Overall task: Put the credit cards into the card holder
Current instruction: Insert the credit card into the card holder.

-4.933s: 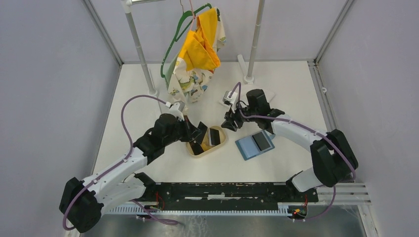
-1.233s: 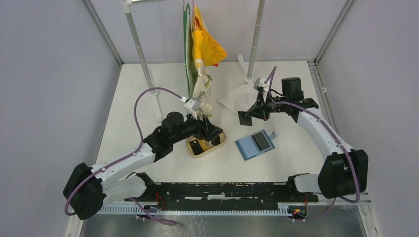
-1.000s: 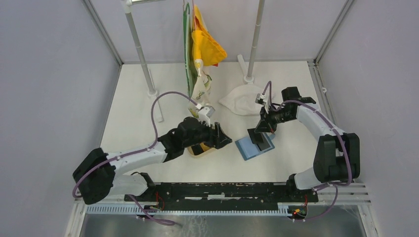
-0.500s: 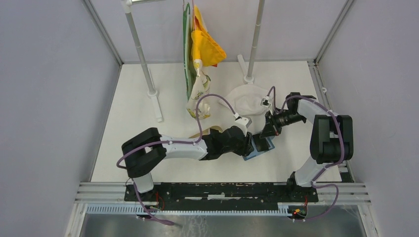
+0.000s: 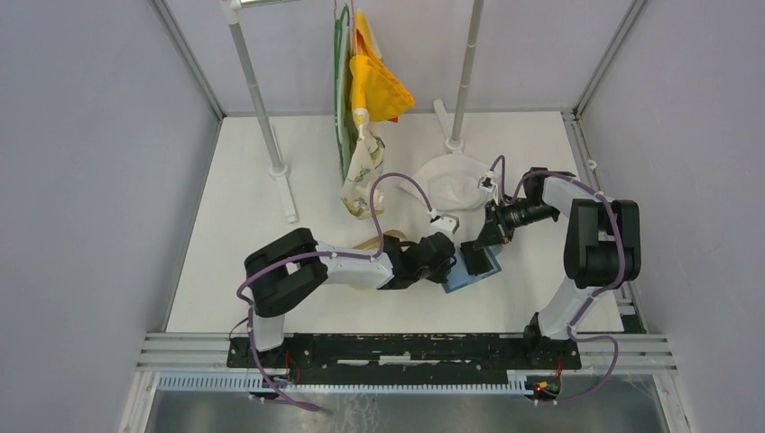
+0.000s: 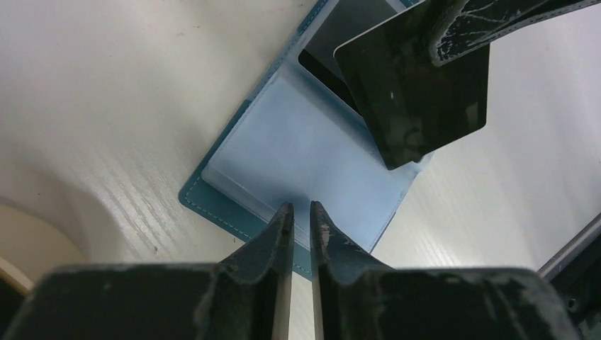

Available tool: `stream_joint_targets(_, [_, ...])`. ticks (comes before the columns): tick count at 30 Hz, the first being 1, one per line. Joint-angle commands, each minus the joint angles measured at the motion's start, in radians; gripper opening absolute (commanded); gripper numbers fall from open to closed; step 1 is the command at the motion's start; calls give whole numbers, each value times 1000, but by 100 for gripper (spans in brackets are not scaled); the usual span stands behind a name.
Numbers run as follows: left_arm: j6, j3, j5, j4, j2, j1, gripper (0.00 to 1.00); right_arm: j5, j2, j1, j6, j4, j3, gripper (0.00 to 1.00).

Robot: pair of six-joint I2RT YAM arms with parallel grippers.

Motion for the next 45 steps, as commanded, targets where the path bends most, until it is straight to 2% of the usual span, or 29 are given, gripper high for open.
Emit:
stream_joint_targets(1, [-8, 34, -75, -41, 14, -2, 18, -41, 22, -14, 29, 27, 14, 0])
stream_joint_targets(8, [-18, 11, -120, -77, 7, -2, 13, -21, 12, -39, 122, 145, -47, 0])
stream_joint_targets(16, [-14, 5, -120, -80, 3, -2, 11, 51, -54, -48, 314, 381, -163, 0])
stream_joint_targets(20, [-11, 7, -117, -80, 1, -3, 11, 99, -83, -50, 362, 441, -188, 0])
stream_joint_targets(45, [-7, 14, -89, -73, 1, -2, 10, 245, -84, 27, 308, 385, -178, 0])
